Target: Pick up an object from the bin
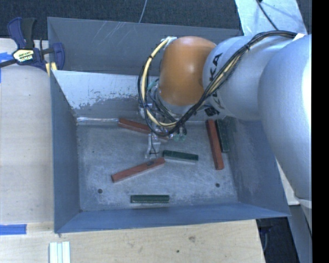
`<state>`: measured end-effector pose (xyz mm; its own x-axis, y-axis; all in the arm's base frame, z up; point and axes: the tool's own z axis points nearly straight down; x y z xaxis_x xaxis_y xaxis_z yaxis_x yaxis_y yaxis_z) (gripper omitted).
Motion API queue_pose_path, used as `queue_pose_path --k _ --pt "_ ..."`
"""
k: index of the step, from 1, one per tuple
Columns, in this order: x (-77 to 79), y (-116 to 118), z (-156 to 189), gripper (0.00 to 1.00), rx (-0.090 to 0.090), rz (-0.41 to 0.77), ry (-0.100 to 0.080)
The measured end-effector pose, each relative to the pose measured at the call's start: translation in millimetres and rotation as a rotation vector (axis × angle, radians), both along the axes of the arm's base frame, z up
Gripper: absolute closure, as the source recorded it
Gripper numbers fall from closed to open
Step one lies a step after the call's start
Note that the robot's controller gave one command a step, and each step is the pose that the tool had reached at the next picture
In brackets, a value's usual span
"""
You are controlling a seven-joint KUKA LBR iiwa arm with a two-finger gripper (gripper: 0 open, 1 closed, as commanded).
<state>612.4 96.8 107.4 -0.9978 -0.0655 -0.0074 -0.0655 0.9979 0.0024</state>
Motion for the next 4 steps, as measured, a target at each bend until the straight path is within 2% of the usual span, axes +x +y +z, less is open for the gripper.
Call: queue_pose_path --k 1,2,3,4 --pt "-11.7 -31.4 -24.0 1.00 -0.003 0.155 0.005" --pt "-11.7 -31.5 -24.0 0.00 -0.003 0.154 0.005" --pt "-11.7 -31.4 -24.0 0.00 -0.003 0.154 0.005" --pt "0.9 -8.7 8.5 0.00 -0.003 0.120 0.005"
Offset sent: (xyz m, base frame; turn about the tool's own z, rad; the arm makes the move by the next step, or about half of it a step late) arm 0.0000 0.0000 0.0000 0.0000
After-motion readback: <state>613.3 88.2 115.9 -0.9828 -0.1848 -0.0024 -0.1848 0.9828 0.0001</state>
